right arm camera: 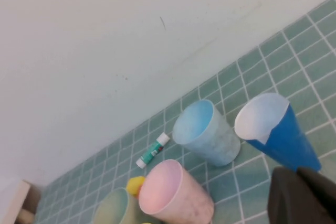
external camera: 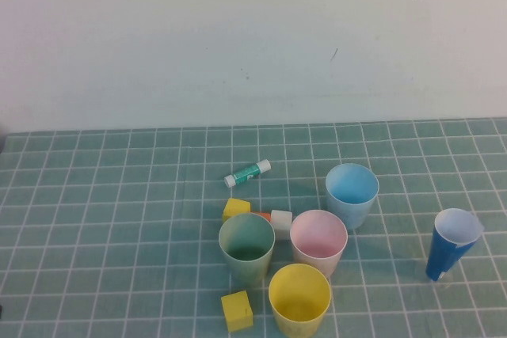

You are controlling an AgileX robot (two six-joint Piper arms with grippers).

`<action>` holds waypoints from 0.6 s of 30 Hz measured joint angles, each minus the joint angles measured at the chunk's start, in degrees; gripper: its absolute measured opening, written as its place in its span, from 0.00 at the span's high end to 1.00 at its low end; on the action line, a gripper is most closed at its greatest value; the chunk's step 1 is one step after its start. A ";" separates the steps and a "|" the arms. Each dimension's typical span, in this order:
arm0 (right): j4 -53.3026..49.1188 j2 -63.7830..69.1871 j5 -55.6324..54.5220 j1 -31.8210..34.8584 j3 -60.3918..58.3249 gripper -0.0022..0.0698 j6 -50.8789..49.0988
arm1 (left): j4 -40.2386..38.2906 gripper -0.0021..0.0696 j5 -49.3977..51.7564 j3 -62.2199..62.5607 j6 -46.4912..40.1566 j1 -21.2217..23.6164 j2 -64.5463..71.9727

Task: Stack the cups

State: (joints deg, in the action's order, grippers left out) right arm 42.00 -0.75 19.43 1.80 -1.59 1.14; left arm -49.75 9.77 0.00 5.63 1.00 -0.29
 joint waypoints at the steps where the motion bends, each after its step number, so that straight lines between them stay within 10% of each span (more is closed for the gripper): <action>1: 0.12 0.00 -0.29 0.00 0.00 0.97 1.07 | 1.09 0.97 2.79 1.48 -1.56 0.00 1.04; 18: -0.38 0.00 1.91 0.00 0.00 0.97 11.68 | 15.08 0.97 28.83 42.56 -32.63 -0.69 49.82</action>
State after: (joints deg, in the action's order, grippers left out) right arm 41.62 -0.75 21.34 1.80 -1.59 12.82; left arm -34.67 38.60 42.56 -27.00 0.31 49.53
